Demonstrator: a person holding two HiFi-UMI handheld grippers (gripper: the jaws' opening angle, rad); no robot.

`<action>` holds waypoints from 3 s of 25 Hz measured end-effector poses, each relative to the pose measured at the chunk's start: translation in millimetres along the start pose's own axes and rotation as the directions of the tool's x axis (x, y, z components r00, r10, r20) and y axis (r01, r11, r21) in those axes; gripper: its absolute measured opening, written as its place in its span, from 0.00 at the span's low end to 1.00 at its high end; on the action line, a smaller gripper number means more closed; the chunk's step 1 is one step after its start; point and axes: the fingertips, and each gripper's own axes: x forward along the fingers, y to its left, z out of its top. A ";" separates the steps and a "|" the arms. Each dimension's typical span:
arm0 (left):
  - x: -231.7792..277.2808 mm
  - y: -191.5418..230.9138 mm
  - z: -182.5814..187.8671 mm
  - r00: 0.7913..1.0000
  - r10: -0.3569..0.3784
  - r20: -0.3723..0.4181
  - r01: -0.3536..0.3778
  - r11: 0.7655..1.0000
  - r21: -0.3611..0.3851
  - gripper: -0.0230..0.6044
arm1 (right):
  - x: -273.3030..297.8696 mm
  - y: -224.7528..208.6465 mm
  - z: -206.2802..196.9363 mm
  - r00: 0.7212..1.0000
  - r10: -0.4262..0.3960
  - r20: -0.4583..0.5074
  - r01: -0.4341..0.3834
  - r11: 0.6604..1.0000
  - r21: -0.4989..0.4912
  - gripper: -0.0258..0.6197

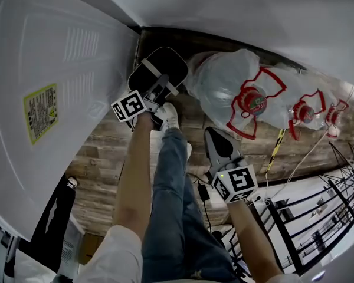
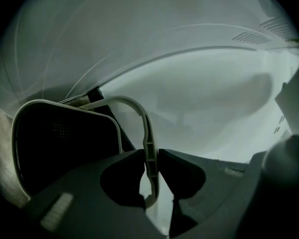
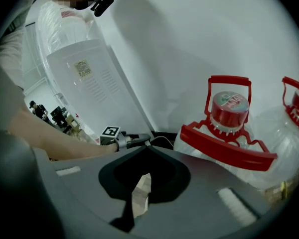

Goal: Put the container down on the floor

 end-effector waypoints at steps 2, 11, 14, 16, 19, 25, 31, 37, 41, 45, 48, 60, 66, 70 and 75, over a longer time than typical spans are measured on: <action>2.6 -1.9 2.2 1.000 -0.007 -0.012 0.007 1.000 0.014 0.18 | 2.1 2.5 -3.1 1.000 0.008 -0.005 -0.008 1.000 -0.003 0.08; -2.4 -6.3 -8.5 0.995 -0.025 -0.092 0.029 0.999 0.043 0.18 | 5.7 15.1 -2.2 0.999 0.047 -0.018 -0.047 0.999 -0.015 0.08; -2.6 -3.2 0.3 0.999 0.002 -0.036 -0.001 1.000 0.026 0.18 | 6.5 13.8 -2.3 0.999 0.044 -0.018 -0.044 0.999 -0.009 0.08; -3.8 -0.7 9.3 0.999 0.021 0.029 -0.020 1.000 -0.009 0.18 | 6.6 14.0 -3.4 0.999 0.046 -0.022 -0.046 0.999 -0.010 0.08; -3.0 0.3 12.8 0.997 0.023 0.071 -0.018 0.998 -0.065 0.18 | 6.0 15.5 -4.9 0.998 0.054 -0.028 -0.054 0.998 -0.009 0.08; -11.3 2.2 14.4 0.991 0.056 0.125 -0.046 0.996 -0.079 0.18 | 4.8 15.7 -8.5 0.997 0.064 -0.035 -0.064 0.998 0.002 0.08; -33.0 11.0 15.1 0.968 0.169 0.184 -0.157 0.984 -0.080 0.19 | 3.4 19.6 -6.4 0.997 0.078 -0.028 -0.078 0.997 0.001 0.08; -59.7 25.7 22.4 0.936 0.271 0.223 -0.264 0.962 -0.064 0.21 | 2.7 21.6 -1.7 0.998 0.068 -0.012 -0.068 0.998 -0.013 0.08; -82.0 43.5 23.8 0.893 0.382 0.237 -0.374 0.924 -0.078 0.20 | 0.7 25.7 -3.6 0.997 0.073 -0.013 -0.073 0.997 -0.015 0.08; -99.5 63.7 24.6 0.850 0.467 0.242 -0.457 0.884 -0.101 0.21 | -0.9 27.8 -2.9 0.997 0.079 -0.009 -0.079 0.997 -0.019 0.08; -103.8 72.3 25.6 0.827 0.514 0.226 -0.519 0.854 -0.041 0.28 | -2.5 26.2 -2.6 0.997 0.075 -0.005 -0.076 0.997 -0.020 0.08; -120.8 72.3 29.8 0.786 0.567 0.248 -0.601 0.794 0.092 0.36 | -7.2 22.2 0.5 0.998 0.056 0.014 -0.056 0.998 -0.027 0.08; -138.1 36.1 25.3 0.765 0.577 0.285 -0.641 0.725 0.253 0.36 | -16.9 25.3 21.7 0.998 0.029 0.056 -0.026 0.998 -0.052 0.08; -150.6 -5.1 19.0 0.774 0.553 0.309 -0.633 0.695 0.342 0.31 | -29.4 22.8 43.8 0.996 -0.011 0.092 0.020 0.996 -0.091 0.08; -161.6 -81.5 23.9 0.811 0.488 0.322 -0.584 0.651 0.484 0.18 | -45.8 24.4 80.5 0.988 -0.045 0.150 0.064 0.990 -0.122 0.08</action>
